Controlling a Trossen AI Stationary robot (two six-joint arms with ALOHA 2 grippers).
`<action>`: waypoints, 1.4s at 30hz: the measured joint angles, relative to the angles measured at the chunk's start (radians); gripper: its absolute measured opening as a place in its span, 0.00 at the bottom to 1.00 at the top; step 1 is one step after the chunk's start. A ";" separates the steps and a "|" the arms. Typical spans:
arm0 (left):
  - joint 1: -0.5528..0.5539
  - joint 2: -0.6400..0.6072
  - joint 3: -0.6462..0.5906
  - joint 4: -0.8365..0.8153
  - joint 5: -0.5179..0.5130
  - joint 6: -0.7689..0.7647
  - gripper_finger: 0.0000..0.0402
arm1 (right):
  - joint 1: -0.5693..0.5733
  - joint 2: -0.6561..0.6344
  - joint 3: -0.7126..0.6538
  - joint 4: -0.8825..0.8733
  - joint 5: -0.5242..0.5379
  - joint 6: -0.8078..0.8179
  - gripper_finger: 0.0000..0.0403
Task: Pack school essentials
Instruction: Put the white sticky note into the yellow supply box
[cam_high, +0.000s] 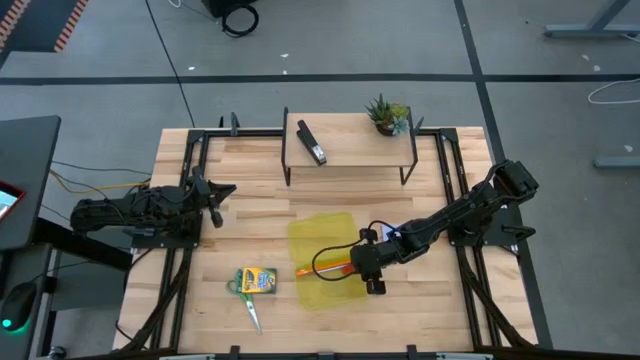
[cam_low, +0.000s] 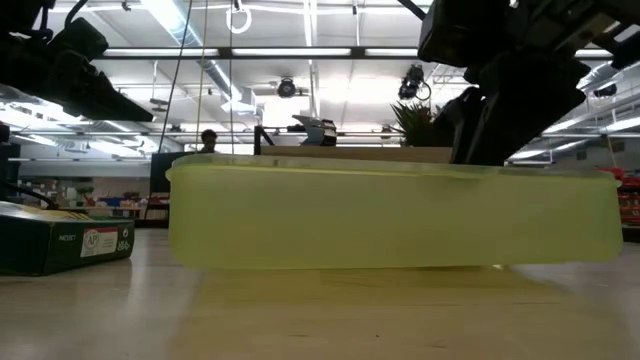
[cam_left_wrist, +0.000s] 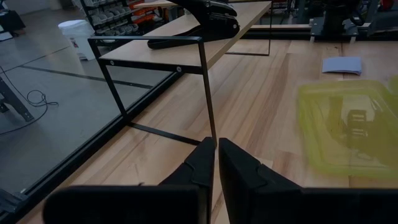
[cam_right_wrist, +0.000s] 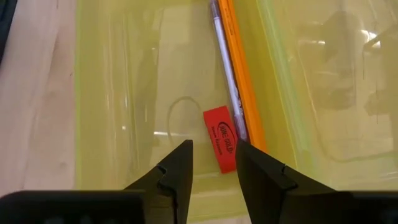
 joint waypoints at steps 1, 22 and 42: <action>0.000 0.000 0.000 0.000 0.000 0.000 0.08 | -0.002 -0.001 0.002 0.001 0.000 0.014 0.32; 0.000 0.000 0.000 0.000 0.000 0.000 0.08 | -0.068 -0.352 -0.209 -0.049 0.119 0.217 0.32; 0.000 0.000 0.000 0.000 0.000 0.000 0.08 | -0.086 -0.378 -0.211 -0.398 0.116 1.017 0.48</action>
